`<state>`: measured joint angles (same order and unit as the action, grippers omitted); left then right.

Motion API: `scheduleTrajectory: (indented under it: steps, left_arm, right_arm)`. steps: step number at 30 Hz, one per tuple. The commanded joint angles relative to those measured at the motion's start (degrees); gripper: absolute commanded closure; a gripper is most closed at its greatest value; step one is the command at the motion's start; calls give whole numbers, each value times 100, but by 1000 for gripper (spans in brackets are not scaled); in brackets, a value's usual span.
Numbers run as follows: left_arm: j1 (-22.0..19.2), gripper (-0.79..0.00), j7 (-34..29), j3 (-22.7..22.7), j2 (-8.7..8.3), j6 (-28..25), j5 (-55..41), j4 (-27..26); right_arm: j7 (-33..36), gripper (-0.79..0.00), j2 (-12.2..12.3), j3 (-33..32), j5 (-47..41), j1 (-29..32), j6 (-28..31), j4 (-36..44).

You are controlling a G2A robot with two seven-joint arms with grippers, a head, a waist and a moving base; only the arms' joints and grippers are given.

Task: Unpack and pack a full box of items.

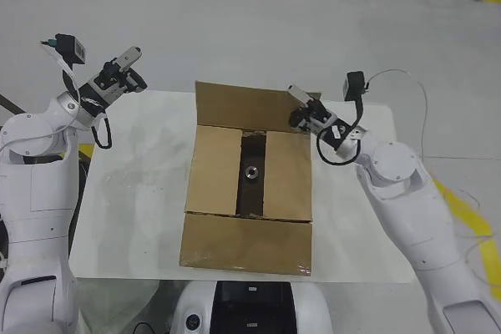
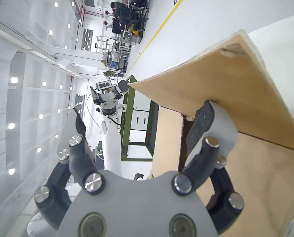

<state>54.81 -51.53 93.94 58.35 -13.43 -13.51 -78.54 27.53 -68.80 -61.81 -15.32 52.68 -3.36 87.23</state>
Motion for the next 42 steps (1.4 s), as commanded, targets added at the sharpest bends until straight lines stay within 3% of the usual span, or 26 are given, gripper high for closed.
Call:
scheduleTrajectory:
  steps: [1, 21, 42]
  left_arm:
    - [0, -785, 0, 0, 0, 0, 0, 0]
    - [0, -785, 0, 0, 0, 0, 0, 0]
    - [0, -785, 0, 0, 0, 0, 0, 0]
  right_arm:
    - [-104, -785, -36, 91, 109, -169, -76, -147]
    - [-582, -785, -395, 774, 742, -1148, -140, -1809]
    - [-239, -785, -660, 990, 862, -1629, -412, -2665]
